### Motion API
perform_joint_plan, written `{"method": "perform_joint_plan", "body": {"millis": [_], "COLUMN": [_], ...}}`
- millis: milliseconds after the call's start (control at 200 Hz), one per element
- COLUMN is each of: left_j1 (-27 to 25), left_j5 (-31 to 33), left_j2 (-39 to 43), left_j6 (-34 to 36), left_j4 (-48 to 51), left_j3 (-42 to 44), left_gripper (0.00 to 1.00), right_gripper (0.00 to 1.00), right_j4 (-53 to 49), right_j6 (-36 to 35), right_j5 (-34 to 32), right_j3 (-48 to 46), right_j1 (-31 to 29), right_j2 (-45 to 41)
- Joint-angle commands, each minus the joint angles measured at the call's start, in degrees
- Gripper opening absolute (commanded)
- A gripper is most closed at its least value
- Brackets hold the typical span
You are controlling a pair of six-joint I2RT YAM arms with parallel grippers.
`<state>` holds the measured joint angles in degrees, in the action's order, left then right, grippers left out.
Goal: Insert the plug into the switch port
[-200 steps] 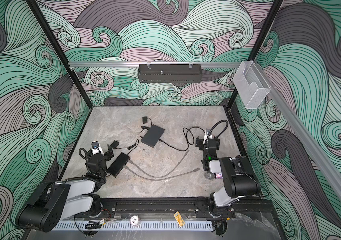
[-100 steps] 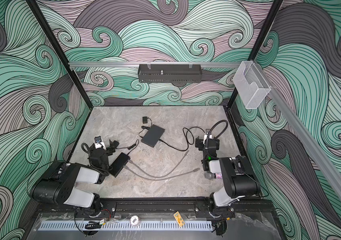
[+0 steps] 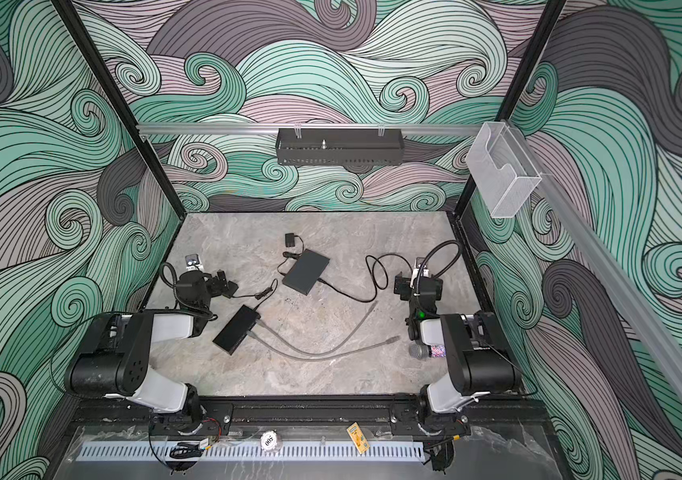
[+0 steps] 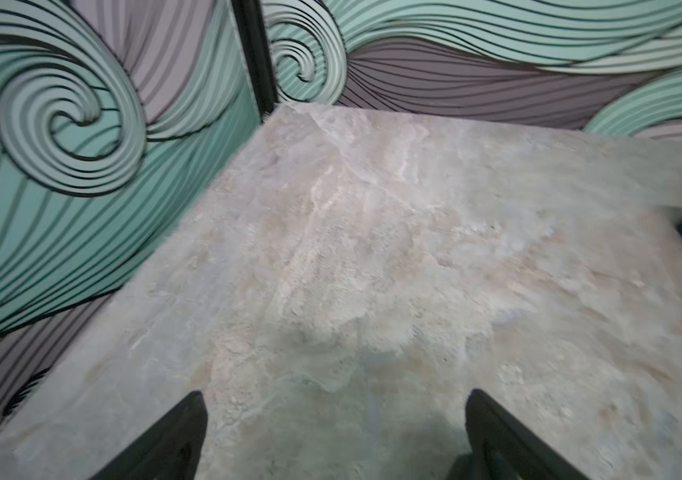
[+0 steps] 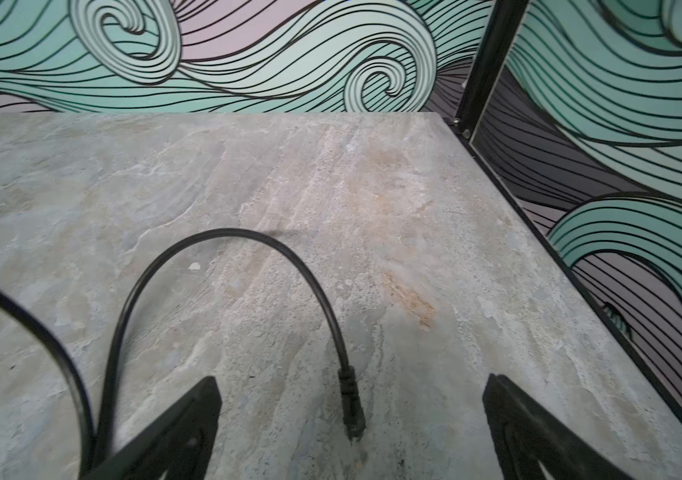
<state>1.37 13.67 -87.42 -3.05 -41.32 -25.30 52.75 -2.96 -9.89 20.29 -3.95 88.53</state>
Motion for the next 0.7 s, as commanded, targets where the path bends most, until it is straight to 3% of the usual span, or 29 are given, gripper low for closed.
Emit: {"method": "perform_joint_plan", "body": {"millis": [0, 45, 65, 95, 120, 150, 190, 255, 330, 405, 695], "left_j1": [0.1, 0.3, 0.6, 1.6, 2.4, 2.7, 2.6, 2.6, 2.6, 2.6, 2.6], "left_j5": [-15.0, -14.9, -14.6, -12.7, -10.8, -11.4, -11.5, -11.5, -11.6, -11.6, -11.6], "left_j2": [1.6, 1.0, 0.6, -0.1, -0.3, -0.1, -0.2, 0.1, 0.1, 0.1, 0.0], "left_j6": [5.7, 5.4, 4.7, 2.4, 0.3, 0.3, 0.5, 0.5, 0.5, 0.5, 0.6], "left_j4": [-1.5, -1.5, 0.0, 2.8, 4.8, 4.5, 4.2, 4.4, 4.5, 4.4, 4.3], "left_j3": [1.7, 1.5, 0.4, -1.4, -2.6, -2.3, -2.3, -2.2, -2.1, -2.1, -2.2], "left_gripper": [0.99, 0.99, 0.99, 0.99, 0.99, 0.99, 0.99, 0.99, 0.99, 0.99, 0.99], "right_gripper": [0.99, 0.99, 0.99, 0.99, 0.99, 0.99, 0.99, 0.99, 0.99, 0.99, 0.99], "right_j4": [15.8, 17.6, 14.6, 0.0, -7.9, -3.9, 2.3, -5.8, 0.4, -3.9, -3.4], "right_j6": [-5.5, -5.0, -3.9, 0.8, 3.3, 4.1, 2.8, 2.7, 2.1, 2.3, 2.1], "right_j5": [11.0, 7.0, 1.2, -5.2, -0.5, 2.2, 0.6, 0.5, 0.5, 0.4, 0.4], "right_j3": [-8.7, -6.5, -3.7, 2.0, 3.8, 2.3, 1.4, 3.0, 1.6, 2.4, 2.7], "right_j1": [-1.6, -2.3, -2.5, -1.8, 1.1, 2.8, 1.7, 1.2, 1.1, 1.0, 0.9], "right_j2": [-1.2, 1.9, 2.4, 0.9, -1.0, -0.4, 1.7, -0.8, 0.9, -0.7, 0.0]}}
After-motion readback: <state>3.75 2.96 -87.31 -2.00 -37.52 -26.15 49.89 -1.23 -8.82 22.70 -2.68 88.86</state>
